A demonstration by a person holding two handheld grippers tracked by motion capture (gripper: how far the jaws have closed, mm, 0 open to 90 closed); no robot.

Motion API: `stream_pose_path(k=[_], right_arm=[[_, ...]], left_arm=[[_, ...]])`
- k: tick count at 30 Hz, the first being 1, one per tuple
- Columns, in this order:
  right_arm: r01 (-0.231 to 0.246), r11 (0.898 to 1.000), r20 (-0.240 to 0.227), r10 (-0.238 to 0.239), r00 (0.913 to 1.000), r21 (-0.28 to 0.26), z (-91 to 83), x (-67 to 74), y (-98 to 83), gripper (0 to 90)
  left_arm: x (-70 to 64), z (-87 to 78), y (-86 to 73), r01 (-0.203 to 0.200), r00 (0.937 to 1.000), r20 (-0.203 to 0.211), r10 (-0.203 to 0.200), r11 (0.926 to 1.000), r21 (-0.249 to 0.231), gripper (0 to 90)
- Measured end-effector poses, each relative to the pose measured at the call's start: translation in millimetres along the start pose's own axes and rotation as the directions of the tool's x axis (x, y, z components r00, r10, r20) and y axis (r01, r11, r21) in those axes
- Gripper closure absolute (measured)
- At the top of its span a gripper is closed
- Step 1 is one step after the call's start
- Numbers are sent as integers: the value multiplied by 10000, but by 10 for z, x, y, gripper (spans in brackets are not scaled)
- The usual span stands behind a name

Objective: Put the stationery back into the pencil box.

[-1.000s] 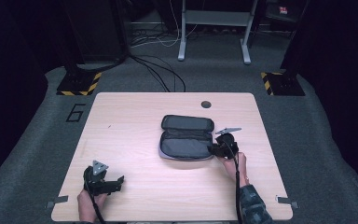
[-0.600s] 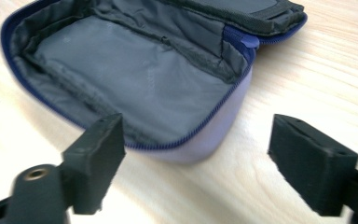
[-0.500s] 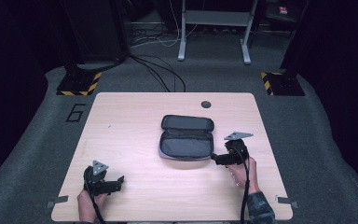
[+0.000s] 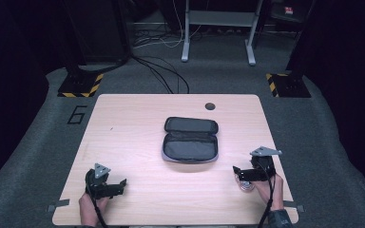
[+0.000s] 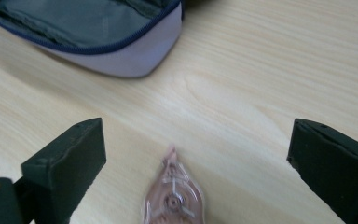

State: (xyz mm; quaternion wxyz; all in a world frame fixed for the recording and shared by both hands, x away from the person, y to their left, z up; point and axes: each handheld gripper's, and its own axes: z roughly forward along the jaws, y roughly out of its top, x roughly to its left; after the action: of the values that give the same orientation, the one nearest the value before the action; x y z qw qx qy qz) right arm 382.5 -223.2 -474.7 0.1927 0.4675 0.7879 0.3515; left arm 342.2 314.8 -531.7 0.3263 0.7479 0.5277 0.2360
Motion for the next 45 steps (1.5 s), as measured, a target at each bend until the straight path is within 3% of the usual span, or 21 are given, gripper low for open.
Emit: stream_pose_path(k=[5, 11, 12, 14, 15, 17, 19, 20, 24, 31, 45], right_arm=[[-130, 9992, 133, 125, 9998, 379, -64, -30, -224, 0], [224, 9978, -160, -215, 9996, 631, -10, 11, -435, 0], [266, 9973, -18, -266, 9996, 690, 7, 24, -465, 0], [343, 9967, 70, -349, 9994, 731, 23, 30, -488, 26], [395, 9982, 200, -405, 9990, 455, 30, 60, -542, 107], [532, 9968, 167, -542, 9984, 601, 38, 68, -571, 142], [708, 9957, 250, -724, 9971, 590, 40, 68, -584, 152], [527, 9970, 223, -540, 9983, 565, 39, 86, -593, 162], [624, 9968, 38, -627, 9980, 502, 36, 89, -592, 225], [488, 9984, -234, -481, 9986, 274, 18, 97, -610, 384], [365, 9993, -52, -365, 9993, -15, 5, 144, -615, 391]], left_arm=[[0, 1, 0, 5, 10000, 6, -5, 10000, -3, 41], [0, 0, 1, 3, 10000, 2, -3, 10000, 9, 41], [1, -2, 1, -3, 10000, 5, 3, 10000, 31, 41], [0, 0, 0, 3, 10000, 5, -3, 10000, -6, 41], [0, 0, 0, 2, 10000, 2, -2, 10000, 1, 41], [0, 1, 0, 5, 10000, 7, -5, 10000, -6, 42], [0, 1, 0, 7, 10000, 7, -7, 10000, -7, 42], [0, 0, 0, 3, 10000, 0, -3, 10000, -1, 42], [0, 0, 0, 0, 10000, 0, 0, 10000, -2, 42], [0, 0, 0, 3, 10000, 15, -3, 10000, -2, 42], [0, 0, 0, 5, 10000, 3, -5, 10000, 1, 42]])
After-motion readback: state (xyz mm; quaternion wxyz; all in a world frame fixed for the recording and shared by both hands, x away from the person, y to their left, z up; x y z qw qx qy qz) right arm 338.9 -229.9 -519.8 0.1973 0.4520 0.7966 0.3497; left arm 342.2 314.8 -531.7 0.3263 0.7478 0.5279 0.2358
